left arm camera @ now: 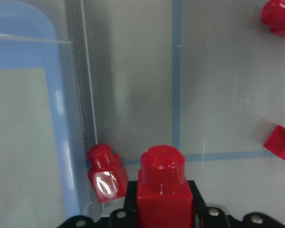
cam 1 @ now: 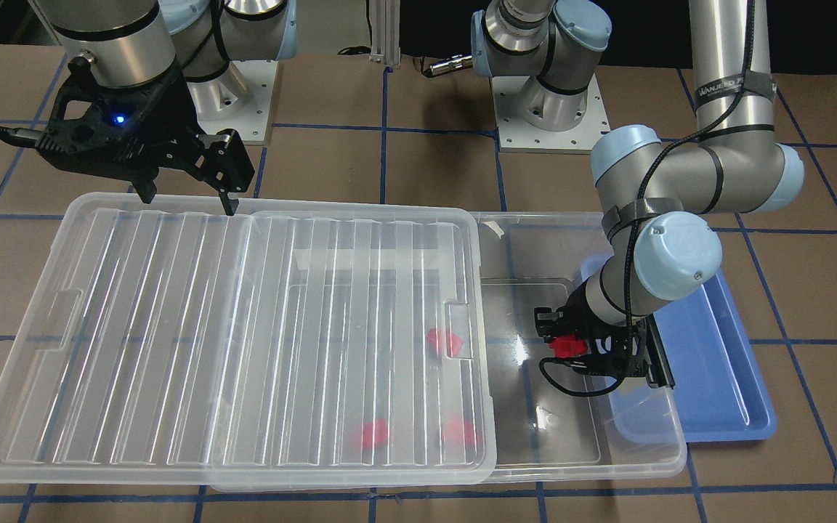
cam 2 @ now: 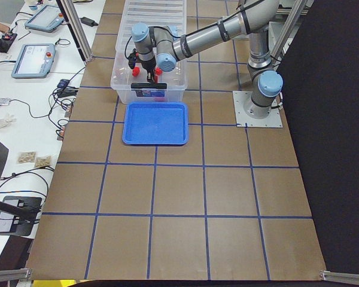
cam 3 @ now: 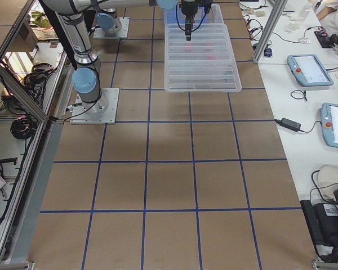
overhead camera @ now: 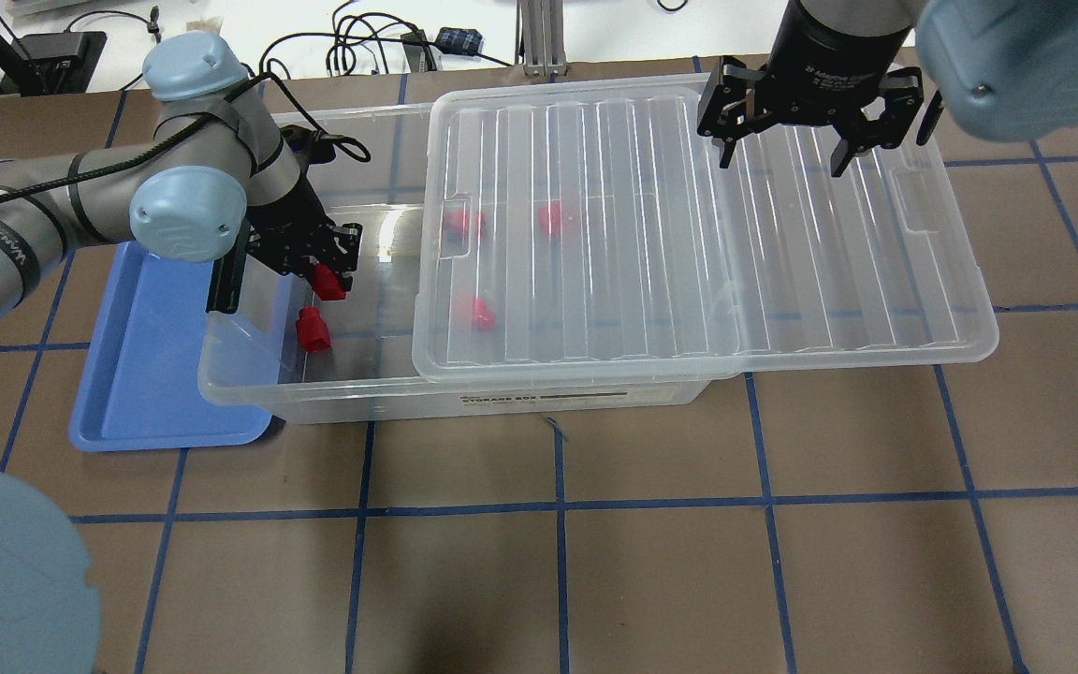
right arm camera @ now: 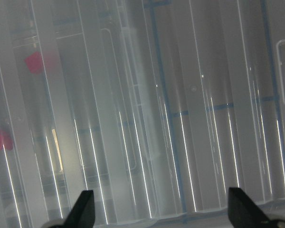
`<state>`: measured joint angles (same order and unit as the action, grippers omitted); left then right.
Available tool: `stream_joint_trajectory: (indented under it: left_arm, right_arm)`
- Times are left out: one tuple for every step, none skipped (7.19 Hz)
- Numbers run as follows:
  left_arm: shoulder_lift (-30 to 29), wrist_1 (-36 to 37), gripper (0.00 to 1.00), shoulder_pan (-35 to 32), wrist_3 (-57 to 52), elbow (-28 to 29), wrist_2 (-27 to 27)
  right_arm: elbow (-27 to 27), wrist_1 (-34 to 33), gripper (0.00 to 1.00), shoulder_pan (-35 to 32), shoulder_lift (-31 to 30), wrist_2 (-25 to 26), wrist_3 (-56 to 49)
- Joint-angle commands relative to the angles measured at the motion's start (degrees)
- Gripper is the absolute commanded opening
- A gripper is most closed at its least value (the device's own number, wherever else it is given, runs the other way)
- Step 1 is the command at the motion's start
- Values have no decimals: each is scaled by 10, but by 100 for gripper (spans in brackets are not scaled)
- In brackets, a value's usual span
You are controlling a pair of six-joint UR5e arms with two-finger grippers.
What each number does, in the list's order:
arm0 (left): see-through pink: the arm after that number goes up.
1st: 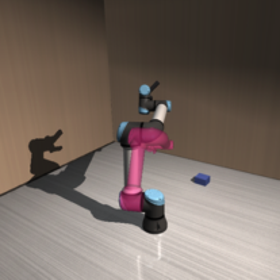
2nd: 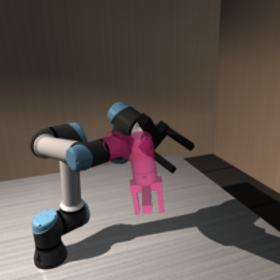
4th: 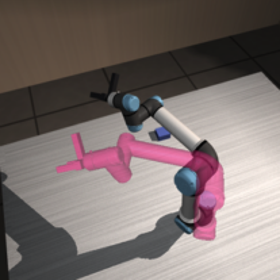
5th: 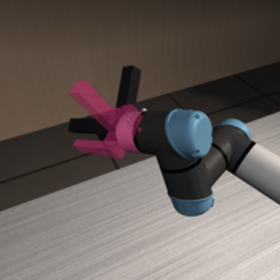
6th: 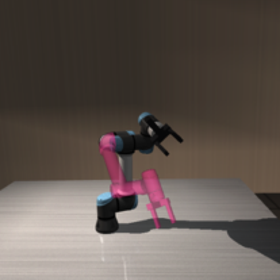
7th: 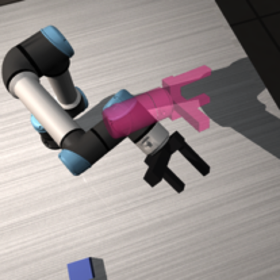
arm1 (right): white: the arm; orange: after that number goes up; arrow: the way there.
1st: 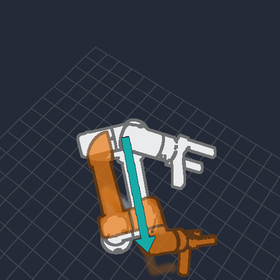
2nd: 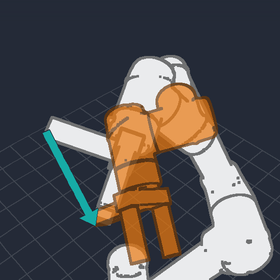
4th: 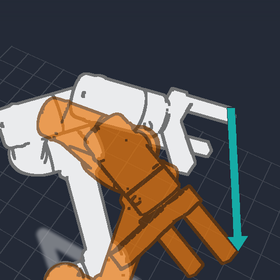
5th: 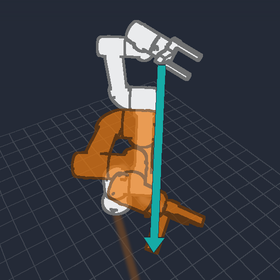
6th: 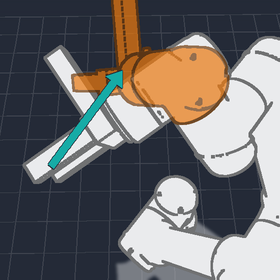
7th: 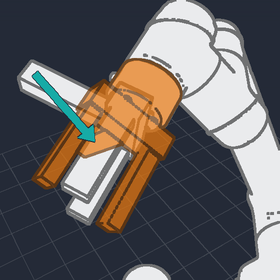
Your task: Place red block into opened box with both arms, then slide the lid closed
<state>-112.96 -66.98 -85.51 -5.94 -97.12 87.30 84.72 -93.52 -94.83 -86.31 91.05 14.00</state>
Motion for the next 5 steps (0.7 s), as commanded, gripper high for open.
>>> stream_joint_trajectory:
  left_arm:
    - [-24, 8, 0, 0, -4, -7, 1]
    - [-25, 6, 0, 0, -7, -11, 0]
    - [-30, 9, 0, 0, -7, -18, 0]
    - [-35, 8, 0, 0, -8, -19, 0]
    - [-38, 8, 0, 0, -7, -20, -1]
  right_arm:
    - [0, 0, 100, 0, 0, 0, 0]
    - [0, 0, 100, 0, 0, 1, 1]
    - [0, 1, 100, 0, 0, 1, 1]
    - [0, 1, 100, 0, 0, 1, 0]
    - [0, 1, 100, 0, 0, 1, 0]
